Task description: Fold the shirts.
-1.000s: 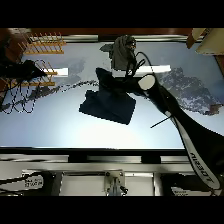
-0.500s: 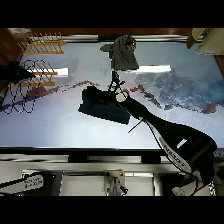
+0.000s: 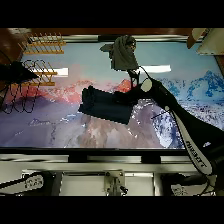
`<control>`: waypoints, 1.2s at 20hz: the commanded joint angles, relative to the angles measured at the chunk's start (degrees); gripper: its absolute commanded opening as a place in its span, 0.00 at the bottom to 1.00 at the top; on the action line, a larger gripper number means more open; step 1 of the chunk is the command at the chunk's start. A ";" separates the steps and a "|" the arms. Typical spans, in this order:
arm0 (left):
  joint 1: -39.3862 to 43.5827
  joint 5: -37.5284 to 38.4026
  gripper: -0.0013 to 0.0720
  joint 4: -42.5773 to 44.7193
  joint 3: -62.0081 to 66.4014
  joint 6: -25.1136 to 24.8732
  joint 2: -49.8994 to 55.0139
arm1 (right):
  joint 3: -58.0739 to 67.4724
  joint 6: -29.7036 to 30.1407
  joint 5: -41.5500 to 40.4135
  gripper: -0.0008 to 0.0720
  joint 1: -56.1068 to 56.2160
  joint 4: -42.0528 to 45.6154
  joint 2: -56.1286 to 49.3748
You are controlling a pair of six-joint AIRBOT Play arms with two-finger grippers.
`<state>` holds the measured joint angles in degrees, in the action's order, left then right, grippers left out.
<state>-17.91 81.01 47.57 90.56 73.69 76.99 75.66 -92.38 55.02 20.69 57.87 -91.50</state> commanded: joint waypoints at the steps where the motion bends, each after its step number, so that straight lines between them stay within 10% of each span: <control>1: 0.09 -0.63 0.06 0.02 -0.02 -0.17 -0.02 | -3.78 -5.92 8.85 0.94 -5.14 11.02 -0.66; 16: 3.48 -1.49 0.06 0.00 -0.02 -1.05 -0.09 | -4.11 11.04 2.01 0.93 -9.33 -18.80 -9.57; 17: 3.48 -1.51 0.06 0.00 -0.02 -1.05 -0.09 | -3.93 11.63 0.15 0.82 -8.96 -18.93 -9.57; 19: 3.50 -1.49 0.06 0.02 -0.02 -1.05 -0.09 | -2.73 11.98 -1.16 0.11 -8.74 -19.02 -9.57; 24: 3.65 -1.49 0.06 0.02 -0.02 -1.05 -0.09 | 8.13 19.89 3.98 0.10 -10.19 -21.53 -8.83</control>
<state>-14.33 79.53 47.57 90.56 72.66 76.93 78.26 -76.60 56.66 11.27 38.35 -100.64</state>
